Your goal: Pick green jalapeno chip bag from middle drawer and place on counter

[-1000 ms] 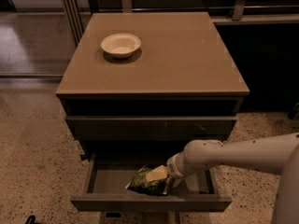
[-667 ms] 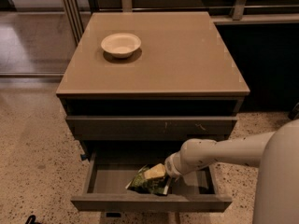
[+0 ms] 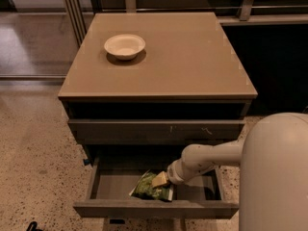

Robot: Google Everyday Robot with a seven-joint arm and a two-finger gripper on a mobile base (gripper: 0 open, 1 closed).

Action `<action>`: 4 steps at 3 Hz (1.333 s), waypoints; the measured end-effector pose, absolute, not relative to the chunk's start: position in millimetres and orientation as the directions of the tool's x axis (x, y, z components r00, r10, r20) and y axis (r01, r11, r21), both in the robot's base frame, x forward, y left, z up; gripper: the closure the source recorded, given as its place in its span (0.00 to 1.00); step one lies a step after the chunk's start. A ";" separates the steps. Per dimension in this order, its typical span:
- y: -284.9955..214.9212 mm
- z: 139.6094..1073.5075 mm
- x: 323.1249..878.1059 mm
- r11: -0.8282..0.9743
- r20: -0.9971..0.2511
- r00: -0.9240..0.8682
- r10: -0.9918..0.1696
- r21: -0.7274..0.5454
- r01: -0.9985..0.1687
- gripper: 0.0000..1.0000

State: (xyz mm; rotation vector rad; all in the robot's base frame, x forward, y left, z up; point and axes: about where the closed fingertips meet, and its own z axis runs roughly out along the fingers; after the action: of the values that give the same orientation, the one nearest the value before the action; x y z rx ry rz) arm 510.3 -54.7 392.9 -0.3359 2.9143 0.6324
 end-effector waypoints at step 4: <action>-54.2 420.8 504.0 0.876 -0.244 -0.945 -0.218 0.377 -0.300 1.00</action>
Offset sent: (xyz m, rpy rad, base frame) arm 0.0000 0.0000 0.0000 0.0000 0.0000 0.0000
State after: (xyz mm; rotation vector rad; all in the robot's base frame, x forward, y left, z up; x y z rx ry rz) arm 504.0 -54.2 420.8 -0.3980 2.8527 0.6193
